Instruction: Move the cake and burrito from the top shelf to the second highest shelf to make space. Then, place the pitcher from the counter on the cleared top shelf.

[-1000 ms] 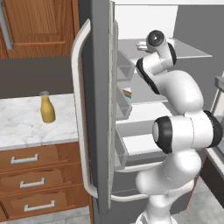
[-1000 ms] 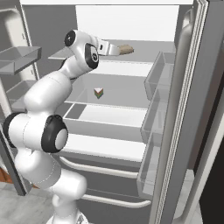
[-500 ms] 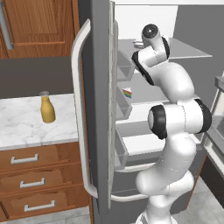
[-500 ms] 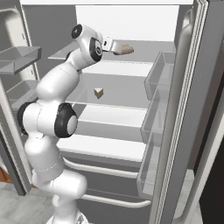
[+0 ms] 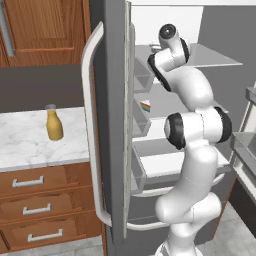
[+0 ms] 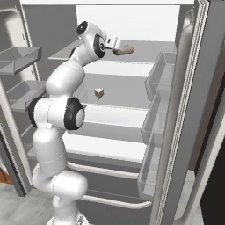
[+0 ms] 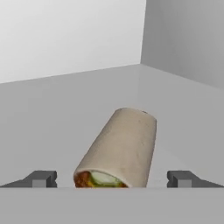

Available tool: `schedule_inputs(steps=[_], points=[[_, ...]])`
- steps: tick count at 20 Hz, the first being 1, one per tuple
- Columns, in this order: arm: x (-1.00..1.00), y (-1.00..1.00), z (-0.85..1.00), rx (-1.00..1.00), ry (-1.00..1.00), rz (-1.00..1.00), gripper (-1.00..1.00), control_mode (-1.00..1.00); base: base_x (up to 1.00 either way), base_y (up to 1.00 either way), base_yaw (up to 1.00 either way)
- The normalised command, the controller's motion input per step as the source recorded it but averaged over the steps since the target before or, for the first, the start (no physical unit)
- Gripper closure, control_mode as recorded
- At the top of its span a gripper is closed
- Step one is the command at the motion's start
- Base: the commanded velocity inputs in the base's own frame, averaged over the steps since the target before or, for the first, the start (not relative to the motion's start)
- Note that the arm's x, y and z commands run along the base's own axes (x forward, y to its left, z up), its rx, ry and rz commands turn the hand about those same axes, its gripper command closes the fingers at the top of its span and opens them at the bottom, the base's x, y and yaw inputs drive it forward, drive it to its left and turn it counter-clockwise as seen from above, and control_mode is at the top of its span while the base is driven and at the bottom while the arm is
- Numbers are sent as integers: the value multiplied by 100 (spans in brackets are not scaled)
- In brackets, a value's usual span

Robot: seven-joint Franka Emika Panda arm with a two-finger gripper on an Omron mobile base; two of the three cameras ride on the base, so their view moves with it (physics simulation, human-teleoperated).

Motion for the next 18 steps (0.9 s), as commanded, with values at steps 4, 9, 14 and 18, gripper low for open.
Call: schedule_inputs(steps=[4, 9, 14, 18], points=[[32, -8, -31, 0, 0, 0, -100, -100, 0, 0, 0], [43, -9, -17, 0, 0, 0, -100, -100, 0, 0, 0], [39, -19, -14, 0, 0, -1, -100, -100, 0, 0, 0], [21, -19, -24, 0, 0, -3, 100, -100, 0, 0, 0]])
